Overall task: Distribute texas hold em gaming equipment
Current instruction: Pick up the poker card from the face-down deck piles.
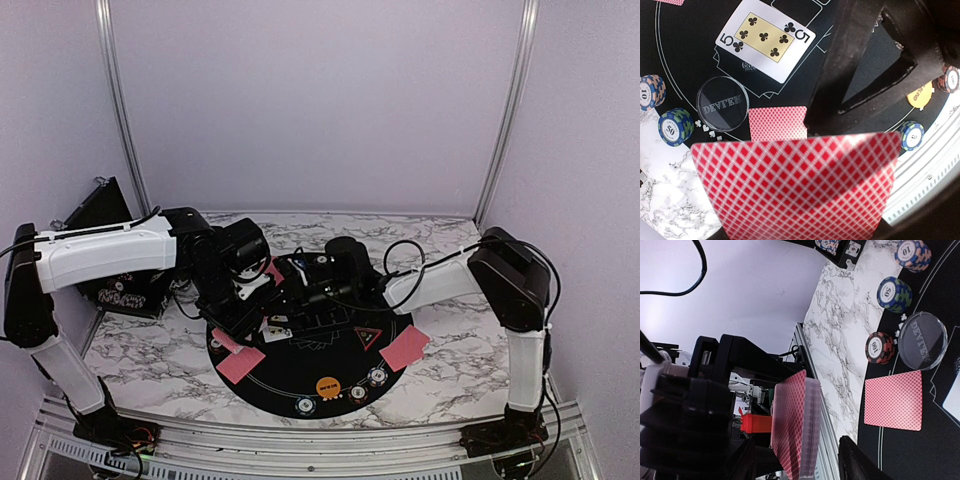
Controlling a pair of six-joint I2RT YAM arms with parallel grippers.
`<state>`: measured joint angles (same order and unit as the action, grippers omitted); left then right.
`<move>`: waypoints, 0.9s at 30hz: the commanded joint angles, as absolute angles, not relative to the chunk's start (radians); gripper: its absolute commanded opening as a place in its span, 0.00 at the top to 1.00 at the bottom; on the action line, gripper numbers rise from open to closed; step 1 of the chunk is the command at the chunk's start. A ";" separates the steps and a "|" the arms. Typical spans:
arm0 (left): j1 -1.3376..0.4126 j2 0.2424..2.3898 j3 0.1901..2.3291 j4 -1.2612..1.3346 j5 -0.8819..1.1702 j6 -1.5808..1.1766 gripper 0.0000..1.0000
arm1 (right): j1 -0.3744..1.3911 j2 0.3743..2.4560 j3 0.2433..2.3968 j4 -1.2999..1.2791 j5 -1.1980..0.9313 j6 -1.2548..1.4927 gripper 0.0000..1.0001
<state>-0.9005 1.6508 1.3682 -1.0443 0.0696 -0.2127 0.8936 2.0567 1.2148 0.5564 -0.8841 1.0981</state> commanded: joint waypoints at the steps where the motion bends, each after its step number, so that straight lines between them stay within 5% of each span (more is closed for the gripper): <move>1: -0.903 1.645 1.388 -1.065 0.063 -0.196 0.42 | 0.884 2.004 1.207 0.551 -0.874 1.084 0.46; 27: -0.903 1.657 1.390 -1.065 0.065 -0.194 0.42 | 0.874 1.950 1.170 0.537 -0.870 1.077 0.68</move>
<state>-0.9005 1.6508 1.3682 -1.0443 0.0696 -0.2047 0.8810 1.9896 1.1660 0.5446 -0.8738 1.0931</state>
